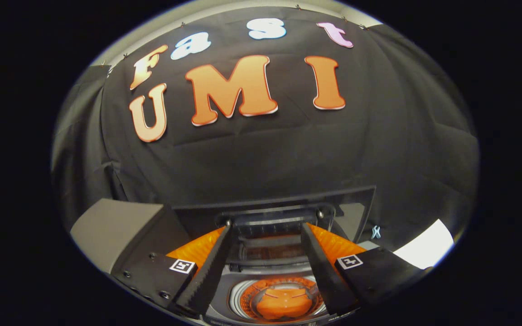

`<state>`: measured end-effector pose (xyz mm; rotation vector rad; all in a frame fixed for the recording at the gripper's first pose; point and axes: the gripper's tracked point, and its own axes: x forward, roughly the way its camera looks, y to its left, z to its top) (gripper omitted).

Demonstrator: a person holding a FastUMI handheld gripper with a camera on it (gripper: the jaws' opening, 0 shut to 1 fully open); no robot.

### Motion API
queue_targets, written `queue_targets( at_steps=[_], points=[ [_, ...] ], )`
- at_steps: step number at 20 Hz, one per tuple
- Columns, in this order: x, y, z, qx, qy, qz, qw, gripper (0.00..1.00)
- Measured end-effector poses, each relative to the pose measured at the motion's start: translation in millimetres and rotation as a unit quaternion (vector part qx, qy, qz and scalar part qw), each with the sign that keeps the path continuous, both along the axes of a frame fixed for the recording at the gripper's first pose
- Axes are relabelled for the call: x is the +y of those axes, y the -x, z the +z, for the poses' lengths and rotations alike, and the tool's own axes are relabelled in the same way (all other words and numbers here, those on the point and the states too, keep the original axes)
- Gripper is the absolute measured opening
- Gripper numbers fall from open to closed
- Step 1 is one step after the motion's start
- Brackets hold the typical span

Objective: Put the clothes into the washing machine and then close the washing machine lid.

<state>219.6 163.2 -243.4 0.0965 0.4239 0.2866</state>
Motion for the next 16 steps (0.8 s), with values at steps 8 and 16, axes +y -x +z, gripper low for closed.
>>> queue_targets(
  at_steps=[8, 16],
  points=[
    [11.9, -77.6, 35.4, -0.024, -0.002, 0.004, 1.0, 0.98],
    [21.5, -124.7, -5.9, 0.014, 0.022, -0.001, 1.0, 0.98]
  ],
)
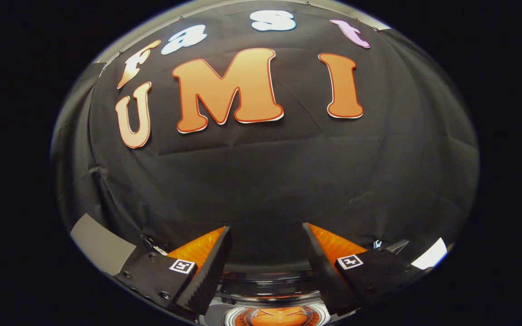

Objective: Put the clothes into the washing machine and then close the washing machine lid.

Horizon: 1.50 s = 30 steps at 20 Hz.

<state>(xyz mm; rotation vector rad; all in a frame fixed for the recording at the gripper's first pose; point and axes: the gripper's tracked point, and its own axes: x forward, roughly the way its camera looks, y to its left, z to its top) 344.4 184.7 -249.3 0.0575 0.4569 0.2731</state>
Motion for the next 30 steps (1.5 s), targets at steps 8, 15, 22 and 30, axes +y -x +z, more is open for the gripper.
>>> queue_targets(
  at_steps=[8, 15, 22, 30],
  points=[
    [-3.8, -16.4, -25.8, 0.026, 0.01, -0.009, 1.0, 0.98],
    [-7.2, -15.8, -37.0, 0.02, 0.05, -0.001, 0.999, 0.96],
    [-7.2, -17.2, -37.6, 0.022, 0.041, -0.001, 0.999, 0.97],
    [-14.7, 12.4, -30.4, -0.002, 0.031, 0.001, 1.0, 0.97]
  ],
)
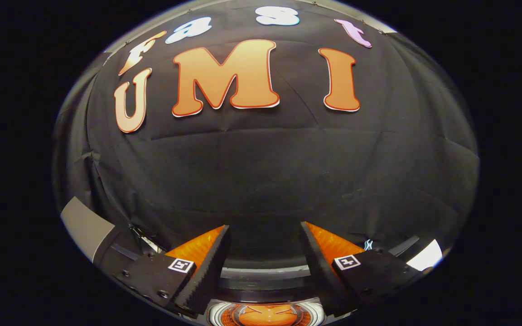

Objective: Put the clothes into the washing machine and then close the washing machine lid.

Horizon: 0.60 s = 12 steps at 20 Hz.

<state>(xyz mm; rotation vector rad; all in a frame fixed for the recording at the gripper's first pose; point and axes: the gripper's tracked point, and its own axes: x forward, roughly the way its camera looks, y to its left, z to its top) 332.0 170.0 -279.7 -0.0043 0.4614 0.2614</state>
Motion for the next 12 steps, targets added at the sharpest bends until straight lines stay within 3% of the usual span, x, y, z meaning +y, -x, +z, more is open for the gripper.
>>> queue_targets(
  at_steps=[12],
  points=[
    [-15.1, 62.8, -4.1, -0.002, 0.003, 0.0, 1.0, 0.97]
  ],
)
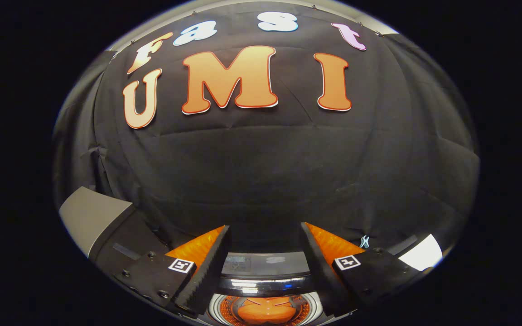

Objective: Put the clothes into the washing machine and then close the washing machine lid.

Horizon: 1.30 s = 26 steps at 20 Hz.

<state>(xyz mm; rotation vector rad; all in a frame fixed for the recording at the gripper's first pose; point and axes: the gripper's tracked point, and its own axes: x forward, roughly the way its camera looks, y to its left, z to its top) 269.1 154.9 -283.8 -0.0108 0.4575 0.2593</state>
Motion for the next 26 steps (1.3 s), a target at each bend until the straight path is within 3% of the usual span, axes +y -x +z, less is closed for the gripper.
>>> queue_targets(
  at_steps=[11, 19, 26],
  points=[
    [-10.6, 47.3, -17.9, 0.01, 0.002, -0.009, 1.0, 0.97],
    [-10.8, 89.7, -59.9, 0.071, -0.014, -0.014, 0.997, 0.98],
    [-3.8, 93.6, -32.9, 0.033, -0.007, -0.006, 0.999, 0.98]
  ],
)
